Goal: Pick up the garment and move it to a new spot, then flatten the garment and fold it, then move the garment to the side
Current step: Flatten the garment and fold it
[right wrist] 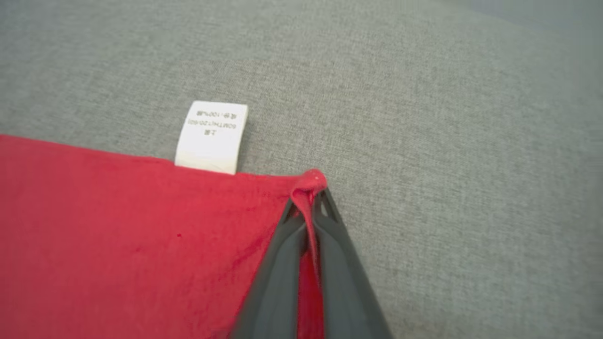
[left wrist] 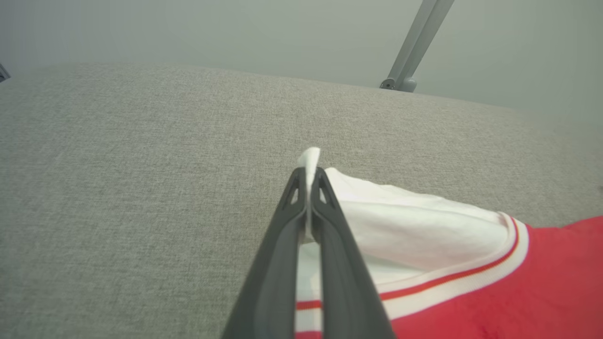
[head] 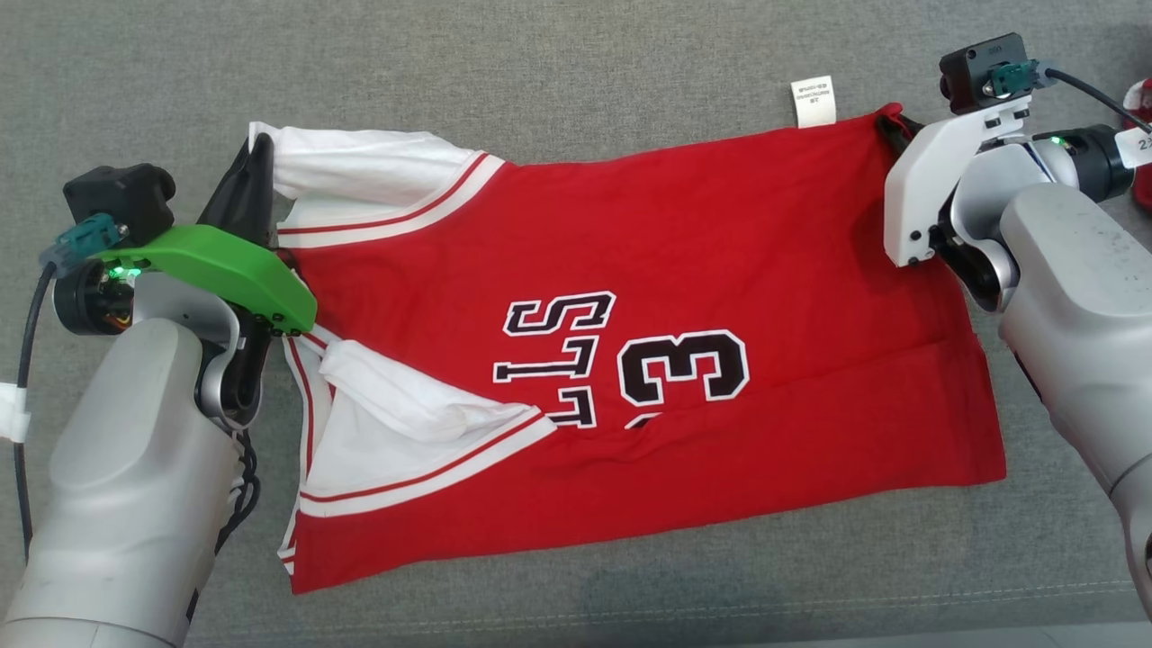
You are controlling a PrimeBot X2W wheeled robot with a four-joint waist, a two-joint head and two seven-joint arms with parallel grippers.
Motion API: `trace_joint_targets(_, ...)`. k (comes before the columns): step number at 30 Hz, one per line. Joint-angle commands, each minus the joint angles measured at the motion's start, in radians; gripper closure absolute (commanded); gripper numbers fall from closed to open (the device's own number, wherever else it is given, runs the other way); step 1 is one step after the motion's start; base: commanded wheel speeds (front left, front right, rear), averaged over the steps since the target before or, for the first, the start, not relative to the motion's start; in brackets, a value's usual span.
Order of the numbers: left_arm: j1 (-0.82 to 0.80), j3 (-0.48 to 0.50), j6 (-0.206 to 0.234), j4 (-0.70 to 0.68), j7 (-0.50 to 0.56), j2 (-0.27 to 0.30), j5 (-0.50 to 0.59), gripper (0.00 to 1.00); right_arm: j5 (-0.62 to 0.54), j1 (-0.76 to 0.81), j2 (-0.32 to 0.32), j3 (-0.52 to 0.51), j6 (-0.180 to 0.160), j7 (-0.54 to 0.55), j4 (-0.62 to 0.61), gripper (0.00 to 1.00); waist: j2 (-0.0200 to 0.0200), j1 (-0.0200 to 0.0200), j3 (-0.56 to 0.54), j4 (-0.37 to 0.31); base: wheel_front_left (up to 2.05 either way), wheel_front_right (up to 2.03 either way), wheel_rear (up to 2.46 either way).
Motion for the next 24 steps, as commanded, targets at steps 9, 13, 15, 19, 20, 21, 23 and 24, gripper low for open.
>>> trace_joint_targets(9,0.049,0.012,-0.01,-0.081,-0.04,0.035,-0.023,1.0,0.104,0.021,-0.024,0.046,-0.002,-0.146,-0.006,1.0,0.0111,0.0,-0.042,-0.017,0.0,0.0,0.0)
trace_joint_targets(13,0.119,0.011,-0.004,-0.164,-0.049,0.059,-0.023,1.0,0.174,0.084,-0.06,0.083,-0.002,-0.206,-0.085,1.0,0.0111,0.0,-0.069,-0.024,0.0,0.0,0.0)
trace_joint_targets(15,0.163,0.01,0.003,-0.218,-0.048,0.076,-0.021,1.0,0.209,0.124,-0.081,0.096,-0.002,-0.239,-0.13,1.0,0.0111,0.0,-0.082,-0.028,0.0,0.0,0.0)
trace_joint_targets(19,0.269,0.011,0.027,-0.35,-0.043,0.109,-0.022,1.0,0.268,0.213,-0.124,0.113,-0.002,-0.296,-0.216,1.0,0.0111,0.0,-0.112,-0.037,0.0,0.0,0.0)
trace_joint_targets(20,0.3,0.015,0.039,-0.387,-0.042,0.119,-0.025,1.0,0.281,0.238,-0.132,0.116,-0.002,-0.308,-0.237,1.0,0.0111,0.0,-0.119,-0.04,0.0,0.0,0.0)
trace_joint_targets(21,0.334,0.019,0.052,-0.428,-0.039,0.127,-0.028,1.0,0.291,0.262,-0.14,0.116,-0.002,-0.319,-0.256,1.0,0.0111,0.0,-0.126,-0.043,0.0,0.0,0.0)
trace_joint_targets(23,0.407,0.027,0.077,-0.506,-0.037,0.142,-0.034,1.0,0.306,0.311,-0.153,0.12,-0.002,-0.335,-0.286,1.0,0.0111,0.0,-0.14,-0.049,0.0,0.0,0.0)
trace_joint_targets(24,0.446,0.03,0.091,-0.546,-0.035,0.148,-0.038,1.0,0.314,0.336,-0.157,0.118,-0.002,-0.343,-0.3,1.0,0.0111,0.0,-0.147,-0.051,0.0,0.0,0.0)
